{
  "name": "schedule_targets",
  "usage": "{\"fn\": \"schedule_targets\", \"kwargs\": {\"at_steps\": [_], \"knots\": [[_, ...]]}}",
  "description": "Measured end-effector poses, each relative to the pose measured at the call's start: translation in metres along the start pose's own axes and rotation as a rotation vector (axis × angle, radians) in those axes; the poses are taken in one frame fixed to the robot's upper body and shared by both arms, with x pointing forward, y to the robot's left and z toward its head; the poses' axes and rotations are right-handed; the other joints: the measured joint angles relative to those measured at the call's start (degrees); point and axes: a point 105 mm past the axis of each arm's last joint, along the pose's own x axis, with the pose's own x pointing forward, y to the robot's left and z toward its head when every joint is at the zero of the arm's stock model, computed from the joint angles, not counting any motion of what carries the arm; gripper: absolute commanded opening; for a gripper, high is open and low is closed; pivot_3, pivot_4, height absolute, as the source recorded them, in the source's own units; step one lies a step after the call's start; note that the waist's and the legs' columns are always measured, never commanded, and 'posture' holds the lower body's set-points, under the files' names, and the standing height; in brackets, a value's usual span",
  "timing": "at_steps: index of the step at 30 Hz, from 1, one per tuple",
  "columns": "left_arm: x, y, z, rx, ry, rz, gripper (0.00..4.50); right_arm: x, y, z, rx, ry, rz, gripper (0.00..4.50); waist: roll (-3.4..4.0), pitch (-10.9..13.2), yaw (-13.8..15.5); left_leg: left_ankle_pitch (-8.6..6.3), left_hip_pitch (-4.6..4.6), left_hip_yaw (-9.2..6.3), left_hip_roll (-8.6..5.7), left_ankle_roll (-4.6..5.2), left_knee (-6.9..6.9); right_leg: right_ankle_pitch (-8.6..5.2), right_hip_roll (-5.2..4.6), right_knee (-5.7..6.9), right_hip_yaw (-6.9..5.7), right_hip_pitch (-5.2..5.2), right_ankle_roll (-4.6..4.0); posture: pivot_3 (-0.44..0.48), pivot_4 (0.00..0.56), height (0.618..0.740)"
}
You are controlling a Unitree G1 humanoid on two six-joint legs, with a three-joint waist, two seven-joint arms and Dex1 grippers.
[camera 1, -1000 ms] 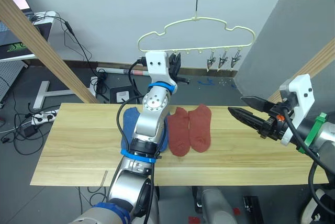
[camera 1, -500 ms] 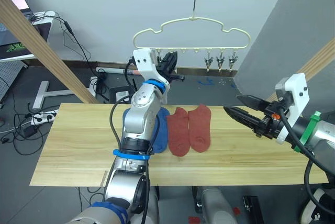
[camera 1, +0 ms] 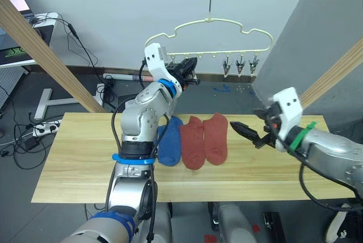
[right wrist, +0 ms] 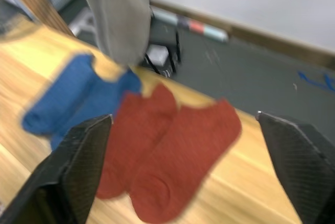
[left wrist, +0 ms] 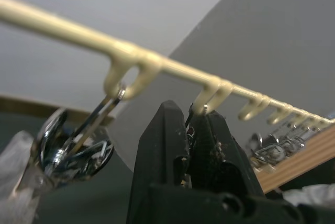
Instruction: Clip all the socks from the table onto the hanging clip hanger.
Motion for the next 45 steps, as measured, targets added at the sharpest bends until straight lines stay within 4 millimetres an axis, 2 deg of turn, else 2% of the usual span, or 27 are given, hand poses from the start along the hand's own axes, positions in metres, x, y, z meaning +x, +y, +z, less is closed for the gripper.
{"fn": "schedule_targets", "kwargs": {"at_steps": [9, 15, 19, 26, 32, 40, 43, 45], "knots": [[-0.004, 0.006, 0.014, -0.203, 0.046, -0.002, 0.22, 0.052, -0.01, -0.031, -0.212, 0.18, -0.052, 4.49, 0.02, 0.0, -0.2, 0.0, -0.08, -0.01, -0.01, 0.0, 0.0, 0.03, -0.02, -0.01, -0.03, -0.08, -0.05, -0.073, 0.281, 0.74], [-0.004, 0.003, 0.014, -0.287, 0.074, -0.011, 0.22, 0.084, -0.014, -0.059, -0.177, 0.275, -0.054, 4.49, 0.02, 0.0, -0.2, 0.0, -0.1, -0.01, -0.01, -0.01, 0.0, 0.17, -0.03, -0.01, -0.03, -0.09, -0.29, -0.066, 0.281, 0.74], [-0.004, 0.004, 0.015, -0.333, 0.079, -0.011, 0.22, 0.102, -0.018, -0.069, -0.163, 0.297, -0.061, 4.49, 0.03, 0.0, -0.2, 0.0, -0.09, 0.0, 0.0, -0.01, 0.01, 0.18, -0.03, 0.04, -0.03, -0.12, -0.29, -0.054, 0.284, 0.74], [-0.005, 0.006, 0.015, -0.337, 0.088, -0.005, 0.22, 0.129, -0.022, -0.072, -0.166, 0.298, -0.067, 4.49, 0.03, 0.0, -0.2, 0.0, -0.09, 0.0, 0.0, -0.02, -0.01, 0.19, -0.03, 0.06, -0.03, -0.12, -0.3, -0.029, 0.29, 0.74], [-0.005, 0.004, 0.015, -0.315, 0.096, 0.002, 0.22, 0.145, -0.021, -0.071, -0.189, 0.29, -0.053, 4.49, 0.03, 0.0, 0.0, 0.0, -0.08, -0.01, 0.0, -0.02, -0.02, 0.2, -0.04, 0.07, -0.04, -0.12, -0.3, 0.0, 0.293, 0.74], [-0.006, 0.005, 0.016, -0.308, 0.093, 0.009, 0.22, 0.152, -0.027, -0.073, -0.182, 0.282, -0.04, 4.49, 0.04, 0.0, 0.2, 0.01, -0.02, 0.0, 0.01, -0.02, -0.02, 0.24, -0.04, 0.08, -0.04, -0.09, -0.33, 0.015, 0.295, 0.74], [-0.007, 0.005, 0.016, -0.306, 0.095, 0.01, 0.22, 0.152, -0.024, -0.074, -0.173, 0.282, -0.025, 3.92, 0.04, 0.0, 0.2, 0.01, 0.02, 0.0, 0.01, -0.02, -0.02, 0.25, -0.03, 0.1, -0.04, -0.06, -0.34, 0.018, 0.296, 0.74], [-0.007, 0.006, 0.016, -0.304, 0.094, 0.012, 0.22, 0.154, -0.021, -0.074, -0.17, 0.28, -0.015, 3.28, 0.04, 0.0, 0.2, 0.01, 0.05, 0.0, 0.02, -0.02, -0.03, 0.25, -0.03, 0.1, -0.04, -0.05, -0.34, 0.019, 0.296, 0.74]]}}
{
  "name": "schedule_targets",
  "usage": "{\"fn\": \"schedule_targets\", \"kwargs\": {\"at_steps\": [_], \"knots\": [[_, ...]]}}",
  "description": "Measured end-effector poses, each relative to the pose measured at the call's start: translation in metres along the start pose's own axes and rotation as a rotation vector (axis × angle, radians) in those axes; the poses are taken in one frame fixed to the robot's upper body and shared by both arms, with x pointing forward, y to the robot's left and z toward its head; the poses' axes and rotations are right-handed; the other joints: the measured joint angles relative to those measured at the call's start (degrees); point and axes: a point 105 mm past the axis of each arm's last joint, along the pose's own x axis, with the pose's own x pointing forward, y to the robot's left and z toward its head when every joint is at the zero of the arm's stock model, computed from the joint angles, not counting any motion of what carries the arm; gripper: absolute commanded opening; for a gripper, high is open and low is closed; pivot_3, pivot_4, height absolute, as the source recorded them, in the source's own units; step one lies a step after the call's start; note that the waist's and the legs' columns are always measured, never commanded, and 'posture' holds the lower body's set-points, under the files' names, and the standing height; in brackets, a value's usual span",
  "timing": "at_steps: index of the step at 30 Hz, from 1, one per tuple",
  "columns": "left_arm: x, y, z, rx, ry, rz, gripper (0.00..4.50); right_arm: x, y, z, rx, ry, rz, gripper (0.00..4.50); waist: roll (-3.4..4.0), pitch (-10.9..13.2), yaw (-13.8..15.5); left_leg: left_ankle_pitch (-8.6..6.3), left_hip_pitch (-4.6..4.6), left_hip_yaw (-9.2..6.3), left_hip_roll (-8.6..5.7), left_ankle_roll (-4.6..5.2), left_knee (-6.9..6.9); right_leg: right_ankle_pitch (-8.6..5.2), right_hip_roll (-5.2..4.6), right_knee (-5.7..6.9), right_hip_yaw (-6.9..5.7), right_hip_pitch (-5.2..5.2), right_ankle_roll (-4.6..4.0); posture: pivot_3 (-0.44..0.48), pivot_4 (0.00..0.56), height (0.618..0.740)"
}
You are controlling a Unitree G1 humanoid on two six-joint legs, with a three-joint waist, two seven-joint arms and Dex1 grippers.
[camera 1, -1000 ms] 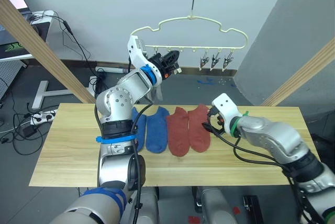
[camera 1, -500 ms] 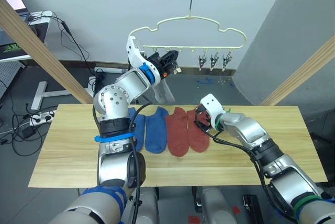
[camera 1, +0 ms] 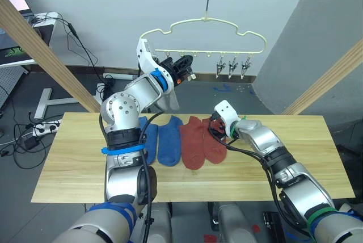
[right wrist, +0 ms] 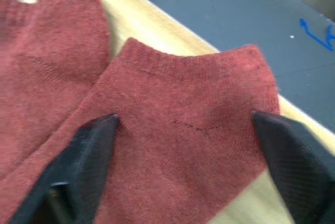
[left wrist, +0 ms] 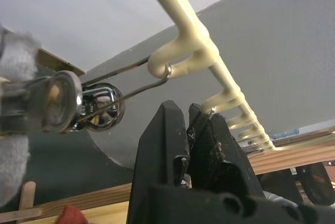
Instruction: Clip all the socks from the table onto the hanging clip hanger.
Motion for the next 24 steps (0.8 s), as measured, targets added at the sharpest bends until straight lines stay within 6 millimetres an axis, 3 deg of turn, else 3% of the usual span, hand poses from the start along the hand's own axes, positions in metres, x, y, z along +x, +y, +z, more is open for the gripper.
{"fn": "schedule_targets", "kwargs": {"at_steps": [9, 14, 18, 20, 24], "knots": [[-0.003, 0.004, 0.005, 0.006, -0.011, 0.011, 0.22, 0.003, 0.004, 0.002, -0.004, -0.009, 0.007, 0.1, 0.0, 0.0, 0.1, 0.0, 0.05, 0.0, -0.01, -0.01, 0.01, 0.05, 0.0, 0.01, 0.01, 0.06, 0.01, 0.012, 0.294, 0.74], [-0.002, 0.004, 0.006, -0.033, 0.001, 0.0, 0.22, 0.0, 0.004, 0.0, 0.008, -0.011, 0.008, 0.04, 0.0, 0.0, 0.2, 0.0, 0.06, 0.0, -0.01, -0.01, 0.01, 0.06, 0.0, 0.0, 0.01, 0.06, 0.01, -0.002, 0.292, 0.74], [-0.002, 0.004, 0.009, -0.07, 0.003, -0.009, 0.22, -0.013, 0.0, -0.003, 0.035, -0.011, -0.013, 0.04, 0.02, 0.0, 0.2, 0.0, 0.02, 0.0, -0.01, -0.01, -0.03, 0.06, -0.02, -0.03, 0.01, 0.04, 0.01, -0.019, 0.29, 0.74], [-0.001, 0.006, 0.011, -0.092, 0.004, -0.003, 0.22, -0.024, -0.003, 0.007, 0.055, -0.048, -0.029, 0.04, 0.02, 0.0, 0.1, 0.0, 0.01, 0.0, -0.01, -0.01, -0.05, 0.06, -0.01, -0.03, 0.0, 0.01, 0.01, -0.024, 0.289, 0.74], [0.0, 0.006, 0.011, -0.124, 0.013, -0.008, 0.22, -0.051, 0.0, 0.045, 0.07, -0.176, -0.036, 0.04, 0.02, 0.0, -0.2, 0.0, 0.02, -0.03, 0.01, -0.01, -0.1, 0.06, 0.0, -0.02, -0.03, 0.0, 0.01, -0.035, 0.287, 0.74]]}}
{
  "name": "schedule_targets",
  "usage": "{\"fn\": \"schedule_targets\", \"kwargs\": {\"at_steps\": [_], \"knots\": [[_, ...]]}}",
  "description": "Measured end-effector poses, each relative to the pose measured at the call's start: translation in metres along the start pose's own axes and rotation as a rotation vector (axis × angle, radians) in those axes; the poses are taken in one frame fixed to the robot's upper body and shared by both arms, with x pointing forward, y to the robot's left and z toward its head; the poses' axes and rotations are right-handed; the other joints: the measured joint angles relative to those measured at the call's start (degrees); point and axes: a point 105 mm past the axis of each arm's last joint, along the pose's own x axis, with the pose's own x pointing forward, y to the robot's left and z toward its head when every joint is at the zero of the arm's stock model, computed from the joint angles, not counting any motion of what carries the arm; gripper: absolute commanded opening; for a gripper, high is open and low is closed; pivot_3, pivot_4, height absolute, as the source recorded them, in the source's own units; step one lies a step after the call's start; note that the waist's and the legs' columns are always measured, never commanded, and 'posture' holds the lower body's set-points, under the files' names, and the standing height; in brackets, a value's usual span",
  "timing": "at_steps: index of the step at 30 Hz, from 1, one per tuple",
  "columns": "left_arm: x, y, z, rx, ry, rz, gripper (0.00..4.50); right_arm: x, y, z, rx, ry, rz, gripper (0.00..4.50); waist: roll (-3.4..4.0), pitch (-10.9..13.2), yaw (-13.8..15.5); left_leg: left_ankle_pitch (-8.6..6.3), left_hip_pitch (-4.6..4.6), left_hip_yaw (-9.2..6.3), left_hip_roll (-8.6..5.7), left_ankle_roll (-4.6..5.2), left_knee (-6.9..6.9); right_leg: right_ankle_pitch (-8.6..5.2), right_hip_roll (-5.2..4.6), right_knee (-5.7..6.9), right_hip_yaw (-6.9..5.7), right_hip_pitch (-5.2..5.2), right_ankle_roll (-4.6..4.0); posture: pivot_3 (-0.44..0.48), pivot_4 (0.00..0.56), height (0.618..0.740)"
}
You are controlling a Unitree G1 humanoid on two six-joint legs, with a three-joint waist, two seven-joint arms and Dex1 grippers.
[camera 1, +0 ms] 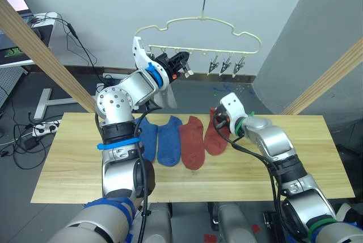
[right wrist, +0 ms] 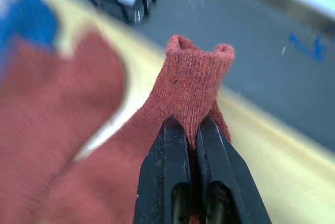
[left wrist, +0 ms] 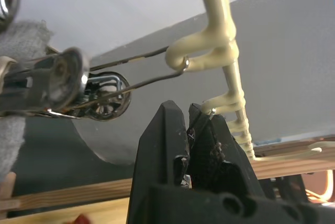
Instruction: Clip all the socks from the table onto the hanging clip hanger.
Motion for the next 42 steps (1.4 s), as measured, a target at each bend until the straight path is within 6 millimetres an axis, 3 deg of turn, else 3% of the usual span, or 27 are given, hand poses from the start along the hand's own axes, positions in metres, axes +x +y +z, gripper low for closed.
{"fn": "schedule_targets", "kwargs": {"at_steps": [16, 24, 42], "knots": [[0.003, 0.0, 0.0, -0.037, 0.01, 0.004, 0.22, -0.038, 0.018, 0.068, 0.057, -0.179, -0.025, 0.04, 0.0, 0.0, -0.3, 0.0, -0.01, 0.02, -0.02, 0.0, 0.0, 0.0, -0.01, -0.02, 0.01, -0.01, 0.0, -0.071, 0.284, 0.74], [0.005, 0.001, -0.002, -0.049, 0.019, 0.006, 0.22, -0.042, 0.027, 0.092, 0.065, -0.246, -0.009, 0.04, 0.0, 0.0, -0.8, 0.0, -0.01, 0.02, -0.02, 0.0, -0.02, 0.0, -0.01, -0.02, 0.01, -0.02, 0.0, -0.071, 0.284, 0.74], [0.006, 0.002, 0.0, -0.046, 0.009, 0.012, 0.22, -0.034, 0.047, 0.089, 0.097, -0.236, 0.035, 0.04, 0.0, 0.0, -1.0, 0.0, -0.01, 0.02, -0.01, 0.0, -0.03, 0.0, -0.01, -0.01, 0.01, -0.04, 0.0, -0.064, 0.281, 0.74]]}}
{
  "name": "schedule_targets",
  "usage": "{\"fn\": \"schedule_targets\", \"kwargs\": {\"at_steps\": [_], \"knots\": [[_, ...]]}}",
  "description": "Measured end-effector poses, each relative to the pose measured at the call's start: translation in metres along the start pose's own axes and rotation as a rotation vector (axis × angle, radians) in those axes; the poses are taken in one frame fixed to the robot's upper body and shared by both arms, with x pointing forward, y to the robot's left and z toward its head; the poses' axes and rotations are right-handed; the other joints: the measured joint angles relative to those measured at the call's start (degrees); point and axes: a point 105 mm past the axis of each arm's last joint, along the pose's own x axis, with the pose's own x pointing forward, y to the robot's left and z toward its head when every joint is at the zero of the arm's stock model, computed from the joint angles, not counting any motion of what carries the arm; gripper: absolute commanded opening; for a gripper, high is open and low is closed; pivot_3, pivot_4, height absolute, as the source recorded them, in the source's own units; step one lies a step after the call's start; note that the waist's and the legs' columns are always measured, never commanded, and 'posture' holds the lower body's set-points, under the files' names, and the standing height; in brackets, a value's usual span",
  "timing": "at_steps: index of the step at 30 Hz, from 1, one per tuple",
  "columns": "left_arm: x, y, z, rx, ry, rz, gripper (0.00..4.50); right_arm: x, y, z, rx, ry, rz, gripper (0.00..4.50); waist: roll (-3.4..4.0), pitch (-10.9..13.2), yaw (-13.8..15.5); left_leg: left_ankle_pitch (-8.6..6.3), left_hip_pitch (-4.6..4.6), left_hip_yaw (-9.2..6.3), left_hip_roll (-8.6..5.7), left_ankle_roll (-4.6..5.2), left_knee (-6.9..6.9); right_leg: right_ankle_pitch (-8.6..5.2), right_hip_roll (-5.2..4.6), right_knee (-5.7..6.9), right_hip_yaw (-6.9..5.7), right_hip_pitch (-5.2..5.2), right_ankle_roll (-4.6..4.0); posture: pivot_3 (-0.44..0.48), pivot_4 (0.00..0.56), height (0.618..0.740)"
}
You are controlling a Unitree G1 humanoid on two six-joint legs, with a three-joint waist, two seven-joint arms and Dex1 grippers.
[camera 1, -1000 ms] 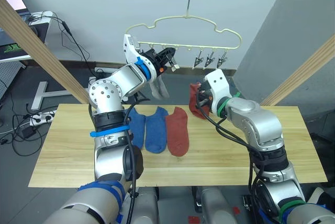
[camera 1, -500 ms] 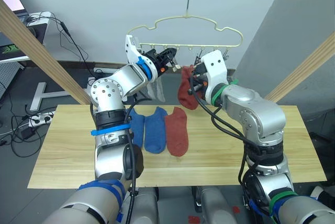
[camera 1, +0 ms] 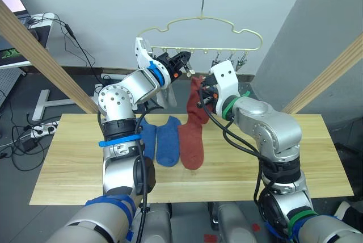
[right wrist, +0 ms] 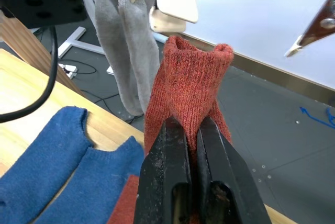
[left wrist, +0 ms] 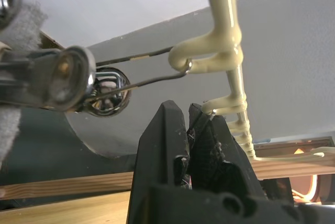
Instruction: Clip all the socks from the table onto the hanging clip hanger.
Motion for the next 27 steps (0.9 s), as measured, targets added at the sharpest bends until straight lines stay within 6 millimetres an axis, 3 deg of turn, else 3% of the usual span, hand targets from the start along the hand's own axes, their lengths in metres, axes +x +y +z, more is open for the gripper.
{"fn": "schedule_targets", "kwargs": {"at_steps": [13, 27], "knots": [[0.001, -0.001, 0.0, 0.013, -0.002, 0.003, 0.22, 0.008, -0.001, 0.018, -0.027, -0.039, -0.002, 0.04, 0.0, 0.0, 0.0, 0.0, -0.01, 0.01, 0.0, 0.0, -0.01, 0.0, 0.0, -0.01, 0.0, -0.02, 0.0, -0.051, 0.278, 0.74], [0.001, -0.001, -0.001, 0.021, 0.003, 0.004, 0.22, 0.017, -0.007, 0.012, -0.041, -0.022, -0.007, 0.04, 0.0, 0.0, 0.0, 0.0, -0.01, 0.01, 0.0, 0.0, -0.03, 0.0, 0.0, -0.01, 0.0, -0.02, 0.0, -0.051, 0.277, 0.74]]}}
